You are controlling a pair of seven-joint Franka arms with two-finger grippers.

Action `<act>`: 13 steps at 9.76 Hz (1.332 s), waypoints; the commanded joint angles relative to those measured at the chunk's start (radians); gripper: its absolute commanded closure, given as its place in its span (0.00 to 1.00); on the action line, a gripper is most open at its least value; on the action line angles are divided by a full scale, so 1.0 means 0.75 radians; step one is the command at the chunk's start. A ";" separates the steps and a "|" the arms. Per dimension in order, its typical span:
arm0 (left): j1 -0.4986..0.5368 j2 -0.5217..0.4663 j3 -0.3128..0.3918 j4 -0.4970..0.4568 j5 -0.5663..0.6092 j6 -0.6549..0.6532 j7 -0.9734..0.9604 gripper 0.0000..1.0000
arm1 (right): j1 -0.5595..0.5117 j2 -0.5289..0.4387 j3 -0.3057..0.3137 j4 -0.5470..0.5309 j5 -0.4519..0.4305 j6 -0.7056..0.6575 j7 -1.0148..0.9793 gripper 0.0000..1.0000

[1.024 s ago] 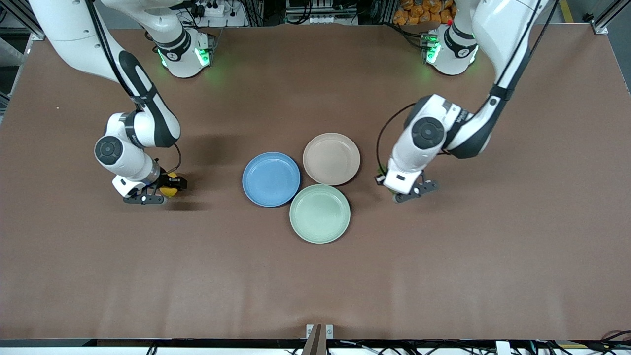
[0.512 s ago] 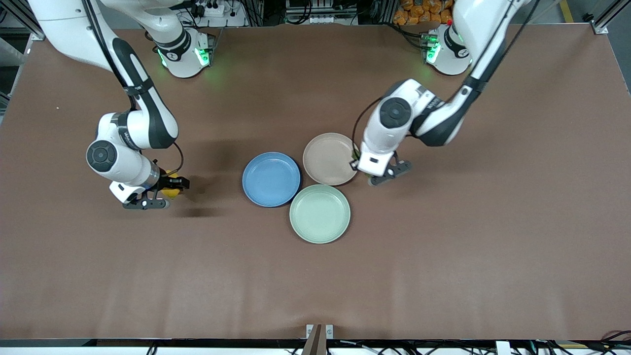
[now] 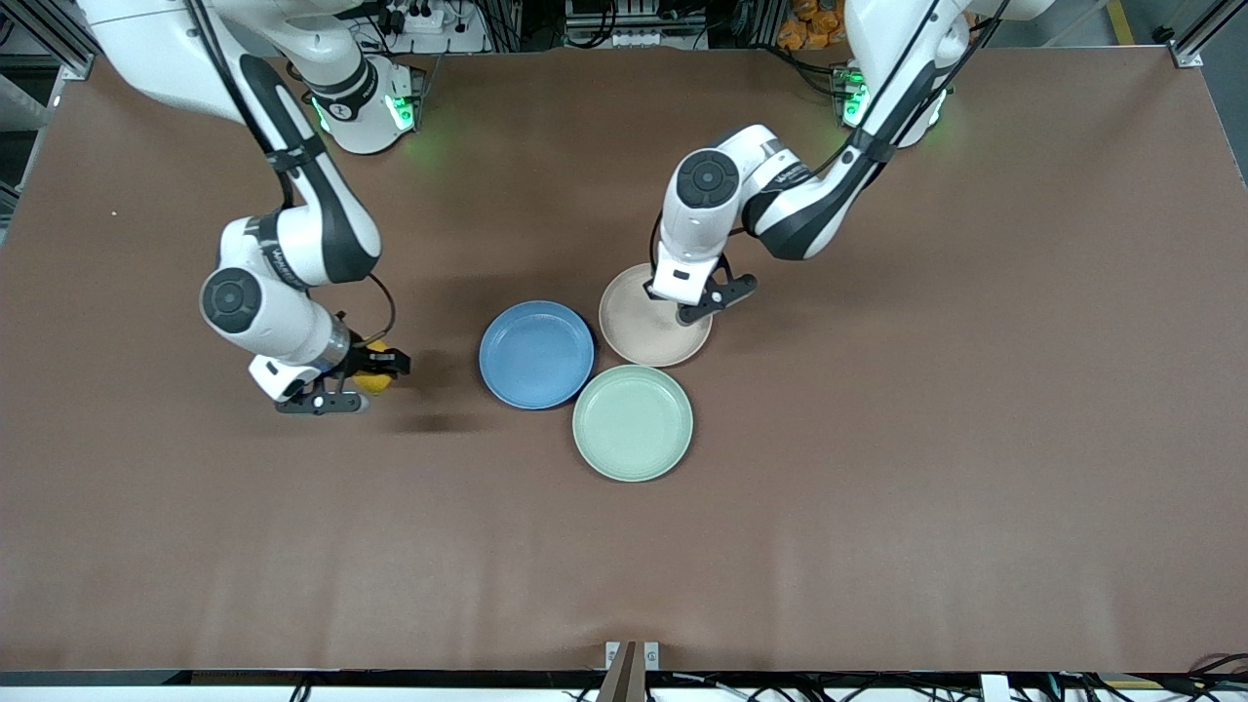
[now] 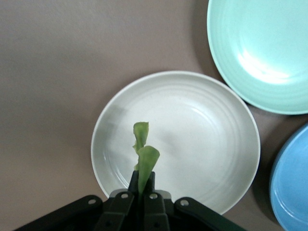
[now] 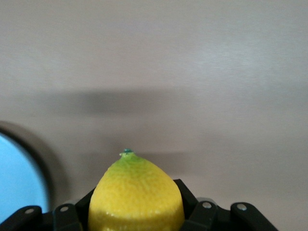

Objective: Place lemon and lettuce in plates
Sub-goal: 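Carry the lettuce with the left gripper over the beige plate, then open the left gripper over the beige plate while the right gripper lowers the lemon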

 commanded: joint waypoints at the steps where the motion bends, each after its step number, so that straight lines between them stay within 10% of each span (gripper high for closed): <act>1: -0.030 0.042 0.013 -0.002 0.064 0.050 -0.063 1.00 | 0.113 -0.004 0.009 0.074 0.010 -0.065 0.189 0.72; 3: -0.037 0.087 0.015 0.000 0.149 0.076 -0.134 1.00 | 0.213 -0.002 0.007 0.133 0.010 -0.102 0.345 0.72; 4: -0.037 0.102 0.015 0.009 0.198 0.081 -0.193 0.84 | 0.256 0.004 0.007 0.168 0.010 -0.129 0.413 0.72; 5: -0.037 0.114 0.015 0.017 0.217 0.081 -0.218 0.19 | 0.293 0.008 0.007 0.183 0.010 -0.137 0.446 0.72; 6: -0.051 0.118 0.015 0.015 0.248 0.079 -0.219 0.00 | 0.336 0.024 0.007 0.193 0.010 -0.129 0.488 0.72; 13: 0.030 0.069 0.042 0.023 0.287 0.070 -0.141 0.00 | 0.447 0.221 0.007 0.305 -0.008 -0.078 0.487 0.69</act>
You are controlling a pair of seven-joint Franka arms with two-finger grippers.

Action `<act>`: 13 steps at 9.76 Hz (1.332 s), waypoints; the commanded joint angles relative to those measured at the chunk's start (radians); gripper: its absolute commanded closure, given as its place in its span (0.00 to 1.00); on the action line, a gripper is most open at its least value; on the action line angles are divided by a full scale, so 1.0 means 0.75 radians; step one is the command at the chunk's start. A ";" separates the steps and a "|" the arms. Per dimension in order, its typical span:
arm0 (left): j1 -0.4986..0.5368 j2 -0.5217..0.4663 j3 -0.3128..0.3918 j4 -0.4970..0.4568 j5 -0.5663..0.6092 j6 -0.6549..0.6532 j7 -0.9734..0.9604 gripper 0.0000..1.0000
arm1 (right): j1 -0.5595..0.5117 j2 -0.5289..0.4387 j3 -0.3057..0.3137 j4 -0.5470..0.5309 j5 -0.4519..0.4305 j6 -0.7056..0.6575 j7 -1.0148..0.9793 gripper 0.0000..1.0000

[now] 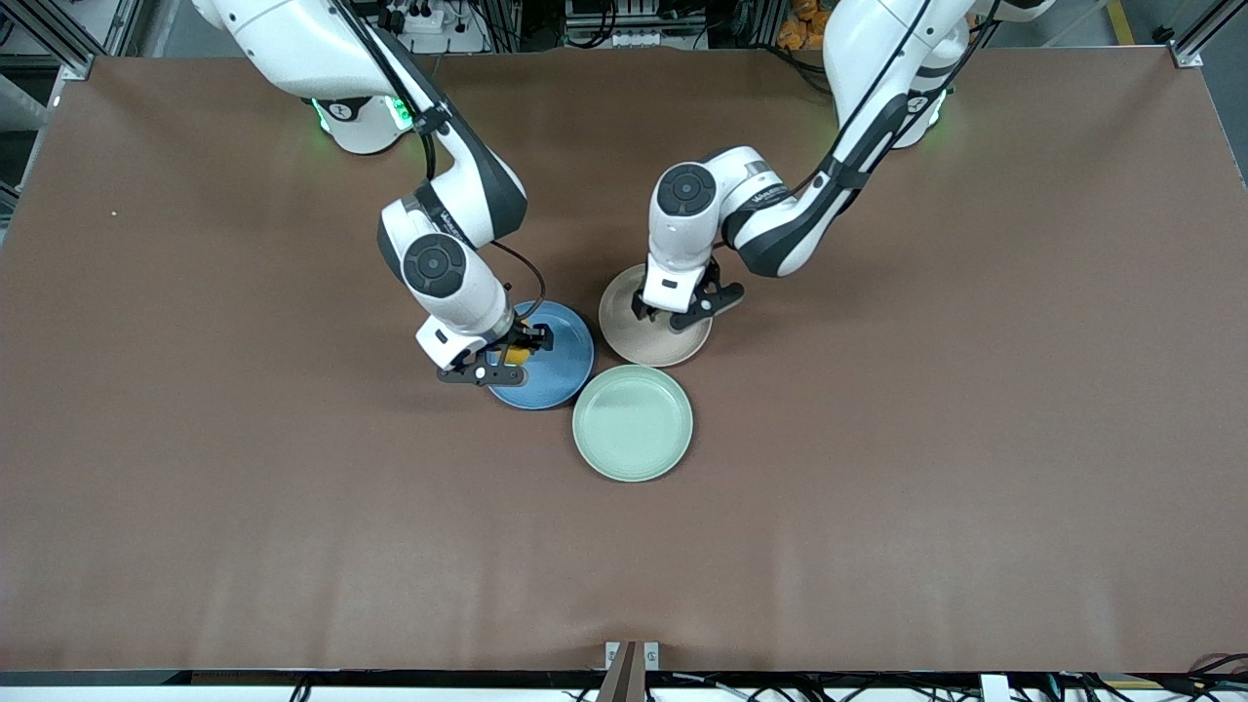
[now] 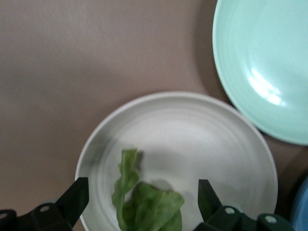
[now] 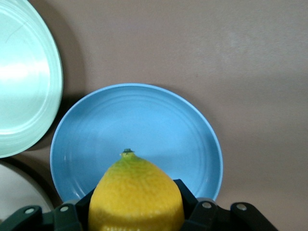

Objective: Place lemon and lettuce in plates
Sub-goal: 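Open the left gripper over the beige plate while the right gripper lowers the lemon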

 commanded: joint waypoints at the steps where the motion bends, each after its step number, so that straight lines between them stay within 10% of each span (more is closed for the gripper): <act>1: 0.063 -0.037 0.003 0.013 0.044 -0.004 0.055 0.00 | 0.041 0.060 -0.008 0.050 -0.010 0.036 0.003 0.69; 13: 0.403 -0.127 -0.001 0.273 0.032 -0.323 0.585 0.00 | 0.070 0.189 -0.008 0.028 -0.074 0.192 -0.003 0.66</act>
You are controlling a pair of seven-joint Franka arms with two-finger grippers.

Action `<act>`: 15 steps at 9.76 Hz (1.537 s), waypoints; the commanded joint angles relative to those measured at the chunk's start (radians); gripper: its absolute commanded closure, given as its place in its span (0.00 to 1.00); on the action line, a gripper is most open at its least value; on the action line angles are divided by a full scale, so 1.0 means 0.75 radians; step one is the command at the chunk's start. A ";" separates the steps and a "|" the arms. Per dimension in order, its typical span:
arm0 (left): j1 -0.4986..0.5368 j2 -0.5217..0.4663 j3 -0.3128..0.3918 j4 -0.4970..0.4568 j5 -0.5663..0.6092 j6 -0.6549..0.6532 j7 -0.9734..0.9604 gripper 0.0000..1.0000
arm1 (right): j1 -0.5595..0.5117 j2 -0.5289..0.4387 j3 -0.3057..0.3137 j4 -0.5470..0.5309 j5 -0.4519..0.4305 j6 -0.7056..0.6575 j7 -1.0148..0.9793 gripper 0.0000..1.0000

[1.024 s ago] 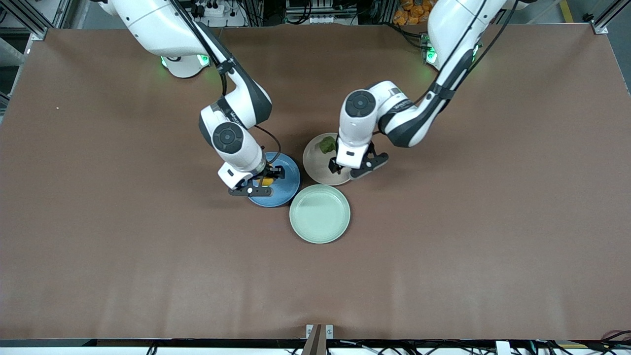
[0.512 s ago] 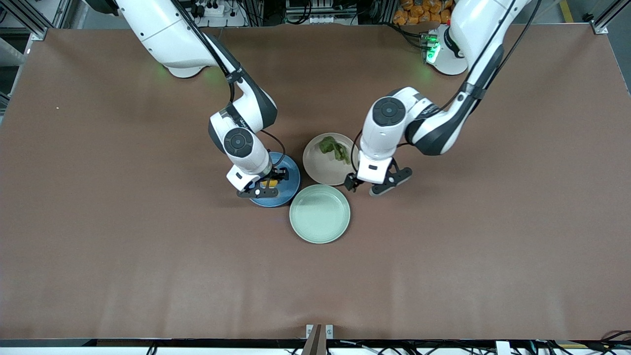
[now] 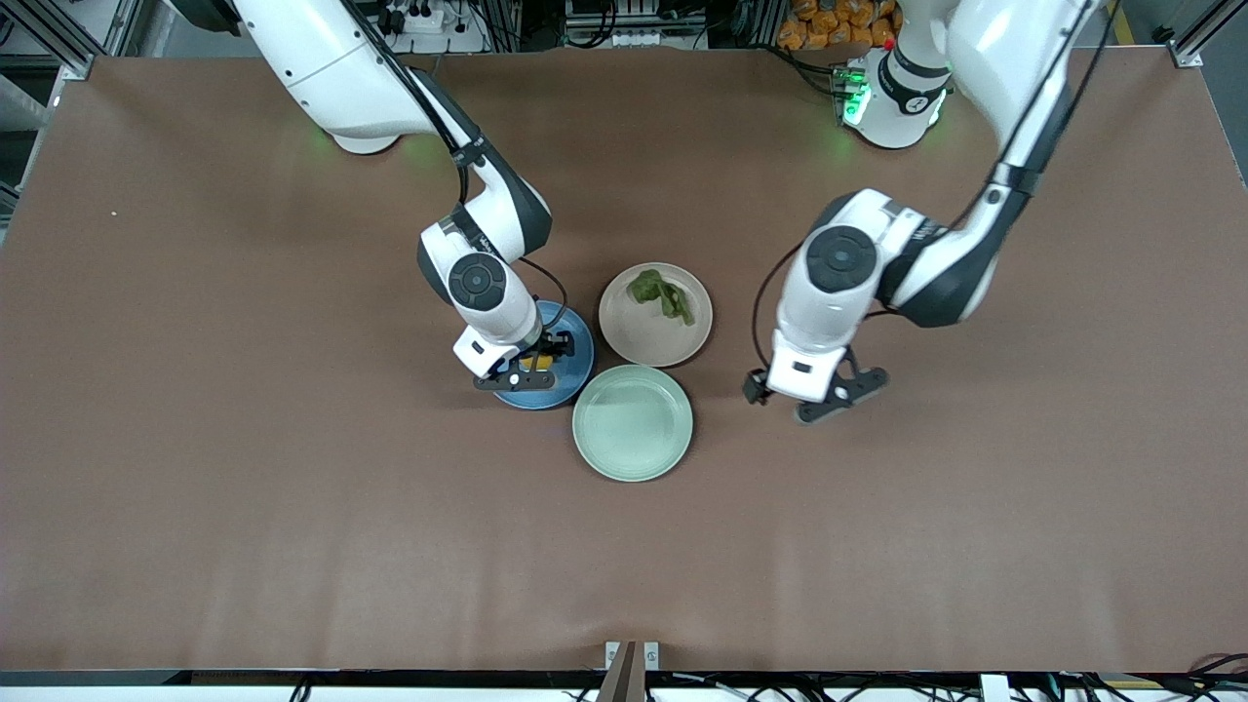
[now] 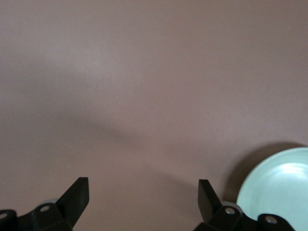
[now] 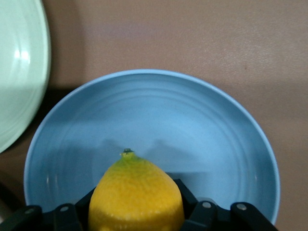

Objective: Place lemon and lettuce in plates
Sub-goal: 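Withdraw the left gripper while the right gripper releases the lemon onto the blue plate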

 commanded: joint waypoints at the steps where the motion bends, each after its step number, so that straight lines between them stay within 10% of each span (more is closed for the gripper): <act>1: 0.017 -0.035 -0.011 0.046 0.019 -0.063 0.069 0.00 | 0.014 0.023 -0.009 0.011 -0.025 0.025 0.003 0.65; 3: 0.046 -0.048 -0.011 0.085 0.015 -0.146 0.173 0.00 | 0.026 0.035 -0.009 0.003 -0.025 0.043 0.003 0.62; 7: 0.085 -0.091 -0.017 0.096 0.008 -0.344 0.415 0.00 | 0.024 0.035 -0.009 0.005 -0.023 0.045 0.046 0.00; 10: 0.089 -0.190 -0.001 0.037 -0.108 -0.466 0.550 0.00 | 0.008 0.031 -0.009 0.013 -0.010 0.029 0.050 0.00; 15: -0.017 -0.524 0.300 -0.193 -0.466 -0.464 0.957 0.00 | -0.010 0.007 -0.007 0.041 0.004 0.002 0.038 0.00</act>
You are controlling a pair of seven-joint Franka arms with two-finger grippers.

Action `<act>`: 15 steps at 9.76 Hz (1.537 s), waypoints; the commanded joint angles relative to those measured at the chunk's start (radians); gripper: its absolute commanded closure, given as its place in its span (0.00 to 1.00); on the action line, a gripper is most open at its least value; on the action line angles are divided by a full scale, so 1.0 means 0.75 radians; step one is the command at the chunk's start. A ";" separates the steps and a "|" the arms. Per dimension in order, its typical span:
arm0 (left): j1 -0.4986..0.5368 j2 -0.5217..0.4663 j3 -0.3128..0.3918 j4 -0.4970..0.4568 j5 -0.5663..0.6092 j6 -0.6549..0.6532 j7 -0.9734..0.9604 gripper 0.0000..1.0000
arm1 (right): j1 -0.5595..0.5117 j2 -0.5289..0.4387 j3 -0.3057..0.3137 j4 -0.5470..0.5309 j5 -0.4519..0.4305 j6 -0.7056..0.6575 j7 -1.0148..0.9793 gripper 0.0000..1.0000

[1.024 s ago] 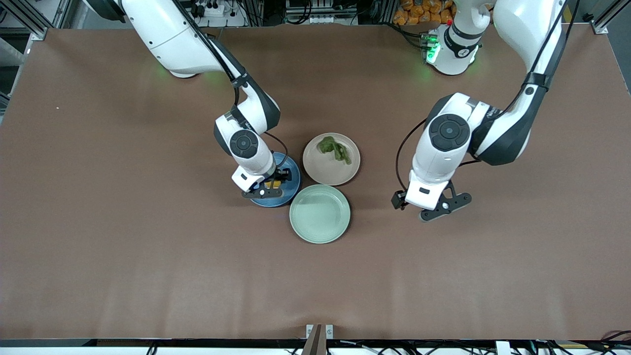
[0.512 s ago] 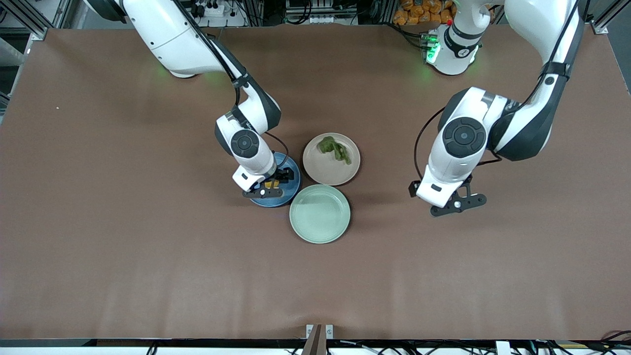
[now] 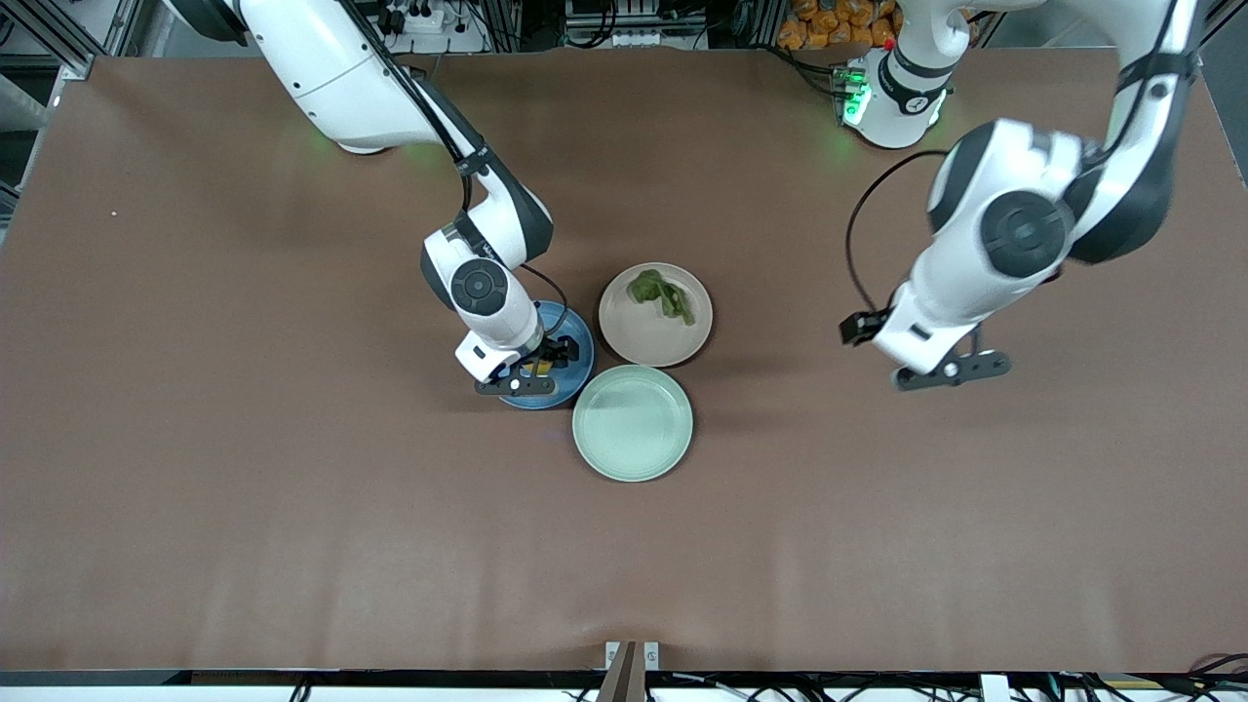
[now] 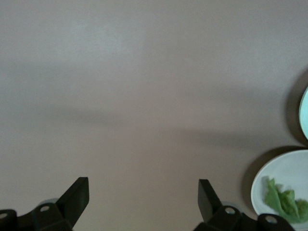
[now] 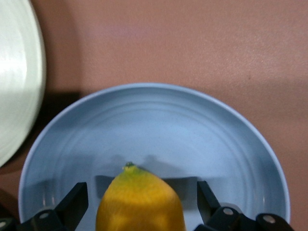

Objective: Place lemon and lettuce in plates
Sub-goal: 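Withdraw the left gripper while the right gripper releases the lemon onto the blue plate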

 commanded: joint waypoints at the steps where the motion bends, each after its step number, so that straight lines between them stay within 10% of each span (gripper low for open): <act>1: 0.001 -0.160 0.037 -0.091 -0.097 0.005 0.108 0.00 | -0.020 -0.019 0.006 0.043 0.005 -0.072 0.016 0.00; 9: -0.009 -0.257 0.111 0.173 -0.062 0.001 0.202 0.00 | -0.147 -0.019 0.004 0.470 0.003 -0.595 -0.153 0.00; 15: -0.009 -0.259 0.149 0.357 -0.060 -0.428 0.484 0.00 | -0.325 -0.025 0.006 0.567 0.003 -0.718 -0.354 0.00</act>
